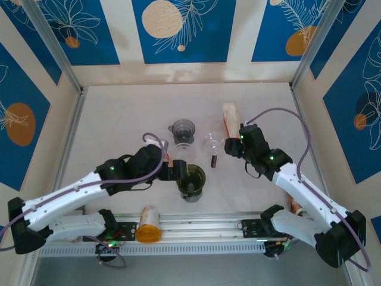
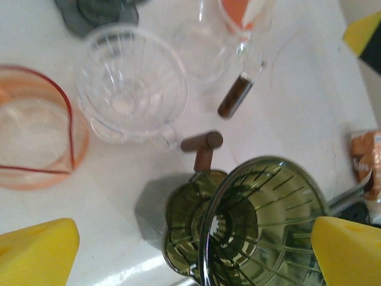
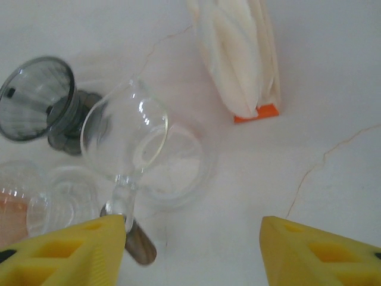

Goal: Place the coffee filter in the dripper

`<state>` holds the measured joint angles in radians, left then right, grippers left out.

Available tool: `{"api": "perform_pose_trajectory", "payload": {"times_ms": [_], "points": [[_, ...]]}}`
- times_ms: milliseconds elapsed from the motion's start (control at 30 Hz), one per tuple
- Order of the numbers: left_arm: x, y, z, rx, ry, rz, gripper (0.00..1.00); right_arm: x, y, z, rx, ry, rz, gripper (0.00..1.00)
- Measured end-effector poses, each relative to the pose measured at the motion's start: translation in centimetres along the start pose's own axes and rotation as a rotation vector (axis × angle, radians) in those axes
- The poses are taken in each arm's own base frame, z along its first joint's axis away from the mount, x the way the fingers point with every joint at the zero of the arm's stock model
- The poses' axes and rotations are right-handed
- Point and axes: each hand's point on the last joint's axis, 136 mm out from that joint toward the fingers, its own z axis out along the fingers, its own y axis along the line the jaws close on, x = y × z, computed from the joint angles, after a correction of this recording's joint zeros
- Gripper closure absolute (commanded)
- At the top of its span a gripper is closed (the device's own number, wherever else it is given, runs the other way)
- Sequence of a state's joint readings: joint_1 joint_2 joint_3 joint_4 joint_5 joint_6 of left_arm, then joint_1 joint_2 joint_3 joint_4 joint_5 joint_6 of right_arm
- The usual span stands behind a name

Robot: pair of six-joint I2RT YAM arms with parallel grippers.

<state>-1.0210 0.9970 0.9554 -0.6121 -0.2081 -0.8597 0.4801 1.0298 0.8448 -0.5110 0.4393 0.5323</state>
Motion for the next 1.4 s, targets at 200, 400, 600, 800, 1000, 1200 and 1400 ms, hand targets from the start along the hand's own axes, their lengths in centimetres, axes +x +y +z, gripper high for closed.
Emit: {"api": "perform_pose_trajectory", "payload": {"times_ms": [200,400,600,800,1000,1200,1400], "points": [[-2.0,1.4,-2.5,-0.01,-0.154,0.01,0.0,-4.3,-1.4,3.1,0.06,0.018,0.021,0.57],[-0.8,3.0,-1.6,-0.038,-0.153,0.031,0.0,-6.1,-1.0,7.2,0.094,0.073,-0.027,0.61],[-0.3,3.5,-1.1,-0.051,-0.142,0.035,0.0,-7.4,-0.9,9.8,0.144,0.106,-0.112,0.62],[0.3,4.0,-0.8,-0.064,-0.13,0.04,0.0,-7.3,-1.7,11.5,0.201,0.146,-0.197,0.62],[0.2,4.1,-0.7,-0.071,-0.133,0.04,0.0,-6.8,-2.5,12.8,0.248,0.184,-0.251,0.64],[0.3,4.2,-0.5,-0.078,-0.129,0.041,0.0,-5.9,-2.9,14.1,0.266,0.225,-0.278,0.68],[0.2,4.3,-0.5,-0.082,-0.13,0.042,0.0,-5.8,-3.1,14.7,0.28,0.239,-0.292,0.71]]}}
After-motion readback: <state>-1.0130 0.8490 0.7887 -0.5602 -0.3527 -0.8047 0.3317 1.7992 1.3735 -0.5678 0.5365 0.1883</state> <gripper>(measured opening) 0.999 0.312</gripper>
